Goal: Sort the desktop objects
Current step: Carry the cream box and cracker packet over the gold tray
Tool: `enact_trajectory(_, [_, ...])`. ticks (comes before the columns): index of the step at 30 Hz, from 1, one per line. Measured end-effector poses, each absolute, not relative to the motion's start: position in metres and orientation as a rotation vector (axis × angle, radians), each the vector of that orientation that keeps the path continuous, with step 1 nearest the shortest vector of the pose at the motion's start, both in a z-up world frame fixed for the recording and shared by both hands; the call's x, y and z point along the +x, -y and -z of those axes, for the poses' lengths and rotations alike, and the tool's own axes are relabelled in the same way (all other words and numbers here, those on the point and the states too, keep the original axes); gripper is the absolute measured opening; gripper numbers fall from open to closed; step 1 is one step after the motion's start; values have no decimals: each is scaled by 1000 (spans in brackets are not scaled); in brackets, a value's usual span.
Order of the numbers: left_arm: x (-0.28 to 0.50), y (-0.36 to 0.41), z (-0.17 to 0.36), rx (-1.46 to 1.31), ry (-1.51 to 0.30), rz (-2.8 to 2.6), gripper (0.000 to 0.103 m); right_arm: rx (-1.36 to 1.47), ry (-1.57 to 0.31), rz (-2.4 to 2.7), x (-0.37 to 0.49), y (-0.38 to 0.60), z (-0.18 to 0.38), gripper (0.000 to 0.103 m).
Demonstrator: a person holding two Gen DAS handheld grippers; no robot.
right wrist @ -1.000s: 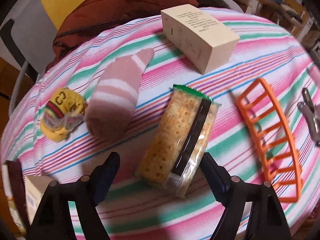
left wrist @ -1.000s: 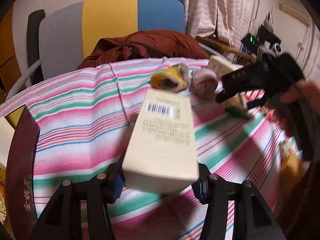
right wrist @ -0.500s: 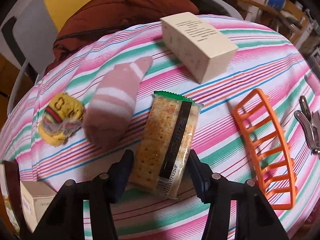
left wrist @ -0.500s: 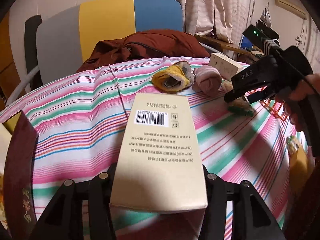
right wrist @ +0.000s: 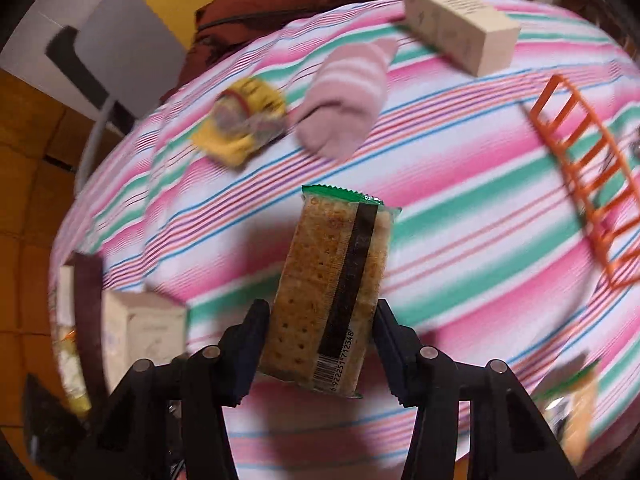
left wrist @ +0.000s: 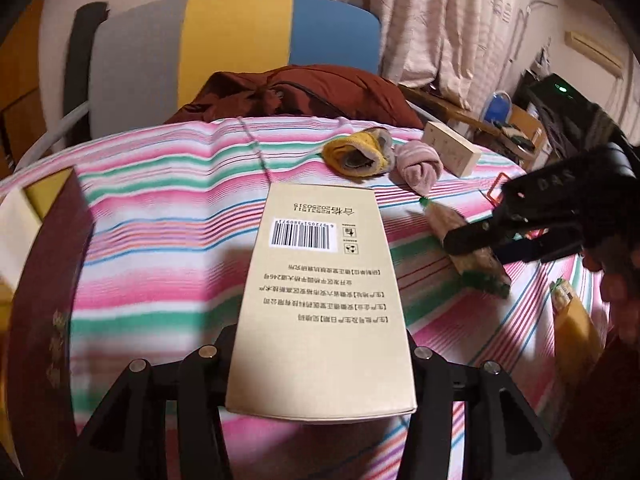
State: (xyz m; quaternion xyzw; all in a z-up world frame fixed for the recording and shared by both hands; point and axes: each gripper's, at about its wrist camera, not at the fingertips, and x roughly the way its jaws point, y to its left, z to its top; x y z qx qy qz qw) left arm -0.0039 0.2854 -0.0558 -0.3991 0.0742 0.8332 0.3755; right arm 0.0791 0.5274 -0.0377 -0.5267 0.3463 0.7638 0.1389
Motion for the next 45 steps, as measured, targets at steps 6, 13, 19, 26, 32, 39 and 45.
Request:
enact_trajectory(6, [9, -259, 56, -1062, -128, -2125, 51, -1548, -1011, -2291, 75, -494, 35, 51])
enact_trajectory(13, [32, -224, 41, -1046, -71, -2097, 51, -1590, -1119, -2350, 69, -458, 36, 51])
enact_trajectory(19, [35, -198, 24, -1045, -13, -2110, 51, -1591, -1252, -2416, 56, -425, 31, 49])
enact_trajectory(26, [28, -169, 7, -1044, 72, -2135, 51, -1597, -1268, -2494, 53, -394, 9, 49])
enact_trajectory(32, [23, -136, -15, -1023, 197, -2156, 51, -1580, -1256, -2596, 44, -364, -16, 49])
enact_trajectory(39, [5, -85, -26, -1023, 291, -2258, 51, -1588, -1265, -2685, 8, -322, -30, 49])
enact_trajectory(45, [-15, -29, -18, -1076, 364, -2383, 51, -1625, -1142, -2747, -36, -268, -23, 51])
